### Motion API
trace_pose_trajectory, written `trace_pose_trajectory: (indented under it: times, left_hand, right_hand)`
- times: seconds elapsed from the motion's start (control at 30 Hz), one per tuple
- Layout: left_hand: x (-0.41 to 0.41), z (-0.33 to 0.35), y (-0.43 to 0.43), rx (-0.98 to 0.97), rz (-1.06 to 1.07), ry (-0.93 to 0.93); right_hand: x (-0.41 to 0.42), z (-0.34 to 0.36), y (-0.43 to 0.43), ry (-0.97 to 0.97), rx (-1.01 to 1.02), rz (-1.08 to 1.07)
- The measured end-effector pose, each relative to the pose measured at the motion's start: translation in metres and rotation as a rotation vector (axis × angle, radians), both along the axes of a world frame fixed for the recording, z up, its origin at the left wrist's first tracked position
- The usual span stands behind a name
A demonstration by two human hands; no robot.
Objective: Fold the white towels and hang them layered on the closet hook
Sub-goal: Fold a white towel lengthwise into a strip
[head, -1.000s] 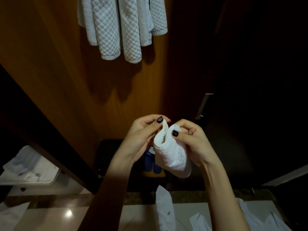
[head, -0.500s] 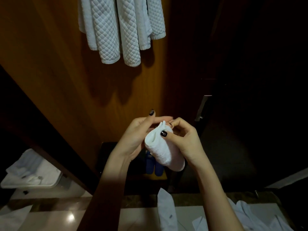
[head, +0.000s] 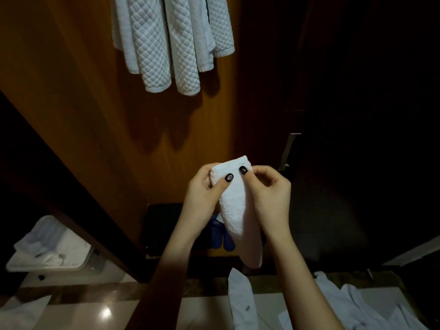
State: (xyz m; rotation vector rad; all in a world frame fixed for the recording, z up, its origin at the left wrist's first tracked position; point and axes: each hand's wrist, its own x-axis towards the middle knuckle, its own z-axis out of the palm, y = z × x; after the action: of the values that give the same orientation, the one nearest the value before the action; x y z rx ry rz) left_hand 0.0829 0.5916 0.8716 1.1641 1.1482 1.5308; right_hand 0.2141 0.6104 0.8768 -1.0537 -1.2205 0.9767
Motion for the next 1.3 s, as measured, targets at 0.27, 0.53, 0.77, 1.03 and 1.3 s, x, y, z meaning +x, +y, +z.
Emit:
trace_pose_trajectory:
  times: [0.27, 0.53, 0.77, 1.03, 1.3]
  left_hand:
    - [0.007, -0.003, -0.003, 0.027, 0.031, 0.138]
    - [0.001, -0.003, -0.008, 0.006, -0.057, 0.079]
    - [-0.008, -0.001, -0.011, -0.001, -0.088, 0.008]
    - [-0.015, 0.0, -0.01, -0.025, -0.161, -0.04]
    - [-0.03, 0.017, 0.004, 0.042, -0.182, -0.016]
  right_hand:
    - [0.003, -0.001, -0.01, -0.234, 0.141, -0.096]
    - [0.004, 0.002, -0.011, -0.136, 0.082, -0.042]
    - [0.0, 0.004, -0.01, -0.034, 0.093, 0.085]
    - [0.0, 0.004, -0.003, 0.062, -0.083, 0.134]
    - [-0.003, 0.014, 0.003, -0.095, 0.008, 0.332]
